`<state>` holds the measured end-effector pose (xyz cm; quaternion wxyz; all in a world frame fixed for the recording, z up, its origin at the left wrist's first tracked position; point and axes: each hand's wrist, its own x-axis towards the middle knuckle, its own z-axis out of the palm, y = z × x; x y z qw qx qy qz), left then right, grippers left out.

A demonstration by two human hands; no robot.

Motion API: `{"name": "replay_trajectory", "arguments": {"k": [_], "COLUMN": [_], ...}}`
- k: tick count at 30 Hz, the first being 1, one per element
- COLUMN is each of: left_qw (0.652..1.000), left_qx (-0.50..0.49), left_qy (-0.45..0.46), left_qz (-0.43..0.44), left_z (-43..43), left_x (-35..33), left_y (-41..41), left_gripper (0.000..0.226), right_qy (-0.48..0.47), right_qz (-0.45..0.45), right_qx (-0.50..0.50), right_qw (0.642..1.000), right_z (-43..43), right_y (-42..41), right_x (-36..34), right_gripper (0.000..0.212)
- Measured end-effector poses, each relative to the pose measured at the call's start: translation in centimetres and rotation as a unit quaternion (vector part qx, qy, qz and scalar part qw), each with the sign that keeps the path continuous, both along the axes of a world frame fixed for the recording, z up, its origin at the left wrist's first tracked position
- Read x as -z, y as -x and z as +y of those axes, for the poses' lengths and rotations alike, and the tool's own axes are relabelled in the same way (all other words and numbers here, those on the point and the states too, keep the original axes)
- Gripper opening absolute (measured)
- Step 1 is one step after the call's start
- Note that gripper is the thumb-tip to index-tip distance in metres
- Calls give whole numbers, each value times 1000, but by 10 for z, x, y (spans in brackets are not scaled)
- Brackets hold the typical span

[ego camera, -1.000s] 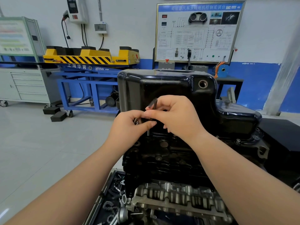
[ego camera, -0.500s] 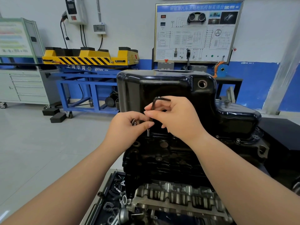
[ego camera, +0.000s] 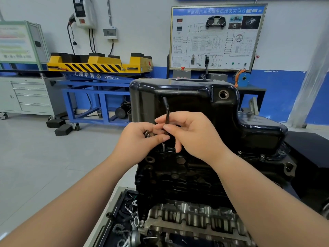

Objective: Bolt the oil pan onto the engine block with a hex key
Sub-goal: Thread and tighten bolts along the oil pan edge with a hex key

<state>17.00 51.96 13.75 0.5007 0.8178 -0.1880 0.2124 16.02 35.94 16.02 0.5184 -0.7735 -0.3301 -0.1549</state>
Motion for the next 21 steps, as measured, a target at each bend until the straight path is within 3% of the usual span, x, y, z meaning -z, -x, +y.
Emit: {"name": "replay_trajectory", "arguments": {"k": [5,10,13,17,21], "left_qw": [1000,999,1000,994,994], "left_qx": [-5,-12,17,86,93], "left_qy": [-1,-5,-11,-51,-49], "left_qz": [-8,-31,-14,37,37], "left_z": [-3,-4,-3,0,2], "left_x": [3,3,-1,-10,-9], "left_y": [1,-3,-7,-14,-17], "left_gripper": [7,5,5,10,5], "right_qy": [-49,-61,-57,-42,-64], "right_qz": [-21,-31,9,62,70], "right_qx": [58,79,45,5,39], "right_qw": [997,995,997,997,995], "right_z": [4,14,12,2,-1], "right_y": [-2,-3,2,4,4], "right_x": [0,6,4,0,-1], "right_gripper": [12,21,12,29,25]}}
